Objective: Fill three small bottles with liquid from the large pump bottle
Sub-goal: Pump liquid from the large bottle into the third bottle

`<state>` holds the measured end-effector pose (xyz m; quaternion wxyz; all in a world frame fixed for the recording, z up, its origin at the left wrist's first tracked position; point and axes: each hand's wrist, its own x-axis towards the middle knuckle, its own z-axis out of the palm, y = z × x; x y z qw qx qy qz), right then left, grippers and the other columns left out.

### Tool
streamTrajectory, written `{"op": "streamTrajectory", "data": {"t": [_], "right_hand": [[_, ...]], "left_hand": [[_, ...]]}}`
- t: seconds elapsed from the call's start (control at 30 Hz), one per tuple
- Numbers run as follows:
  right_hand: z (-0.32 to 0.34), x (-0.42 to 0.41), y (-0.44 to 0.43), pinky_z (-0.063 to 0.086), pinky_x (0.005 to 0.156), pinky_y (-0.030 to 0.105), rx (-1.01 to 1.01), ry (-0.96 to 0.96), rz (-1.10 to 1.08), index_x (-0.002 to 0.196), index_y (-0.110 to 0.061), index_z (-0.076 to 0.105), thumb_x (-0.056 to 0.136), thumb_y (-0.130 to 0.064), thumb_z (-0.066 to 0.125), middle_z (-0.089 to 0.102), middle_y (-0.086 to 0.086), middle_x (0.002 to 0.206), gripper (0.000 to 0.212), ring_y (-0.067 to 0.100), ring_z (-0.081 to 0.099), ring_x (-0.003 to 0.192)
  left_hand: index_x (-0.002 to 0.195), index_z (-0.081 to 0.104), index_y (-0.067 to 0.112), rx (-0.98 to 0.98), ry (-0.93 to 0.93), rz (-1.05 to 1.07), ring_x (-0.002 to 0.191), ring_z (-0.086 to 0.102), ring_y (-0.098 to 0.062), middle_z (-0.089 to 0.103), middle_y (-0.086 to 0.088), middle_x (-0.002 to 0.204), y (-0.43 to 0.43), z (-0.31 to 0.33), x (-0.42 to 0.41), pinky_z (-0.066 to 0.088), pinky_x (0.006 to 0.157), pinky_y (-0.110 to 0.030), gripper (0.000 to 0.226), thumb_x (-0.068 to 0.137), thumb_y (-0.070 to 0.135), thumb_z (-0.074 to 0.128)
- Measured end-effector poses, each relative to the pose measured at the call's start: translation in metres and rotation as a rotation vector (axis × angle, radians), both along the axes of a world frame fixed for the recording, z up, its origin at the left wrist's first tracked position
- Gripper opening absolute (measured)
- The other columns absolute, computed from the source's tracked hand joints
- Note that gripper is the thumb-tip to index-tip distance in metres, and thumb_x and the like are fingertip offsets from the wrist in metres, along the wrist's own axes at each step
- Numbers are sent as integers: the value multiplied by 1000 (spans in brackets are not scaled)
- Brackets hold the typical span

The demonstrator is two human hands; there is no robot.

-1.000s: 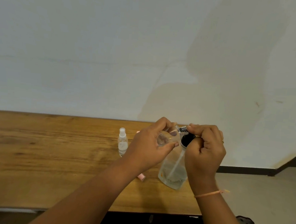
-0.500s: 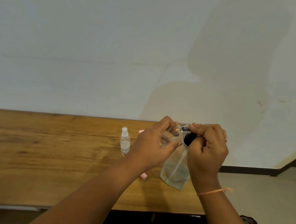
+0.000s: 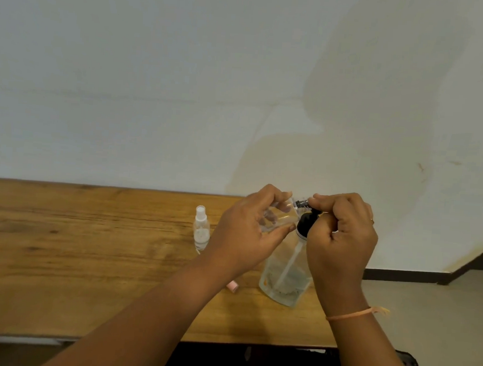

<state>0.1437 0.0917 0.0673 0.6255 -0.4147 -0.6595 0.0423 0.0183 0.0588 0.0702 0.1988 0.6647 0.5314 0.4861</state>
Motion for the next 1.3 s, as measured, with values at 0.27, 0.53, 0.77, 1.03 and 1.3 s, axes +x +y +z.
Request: {"op": "streamTrajectory", "data": {"t": [0.27,0.53,0.77,1.03,1.3], "right_hand": [[-12,-2,3,33,71,15,8,-19,-10,75,0,66,72,-2,33,59,8,77,33,29,52,75],[3,3,-3,40,70,18,14,16,31,76,-5,67,73,-2,33,55,-5,80,34,22,54,79],[-7,-2,5,39,65,26,22,4,15,71,-2,66,73,-2,34,57,2,75,32,25,52,74],[-7,-2,-1,39,69,24,10,14,12,75,-3,66,72,-3,33,55,-3,80,33,24,52,78],[1,3,5,41,63,27,55,-28,1,73,-2,66,74,-2,35,60,6,74,32,20,51,75]], "left_hand": [[85,39,44,-93,43,7,88,58,4,57,28,95,1,-4,0,52,74,-21,33,81,31,69],[100,50,34,21,13,25,88,59,0,60,24,98,-1,-1,3,54,76,-27,28,81,30,70],[90,42,40,-69,26,11,85,60,1,59,24,96,1,-5,0,55,73,-30,30,82,31,69],[97,44,40,-35,8,17,89,60,2,59,25,97,-2,-7,1,55,74,-31,30,83,31,69],[101,46,40,26,8,33,85,61,-1,61,22,95,1,-3,3,54,71,-23,33,82,29,70]]}}
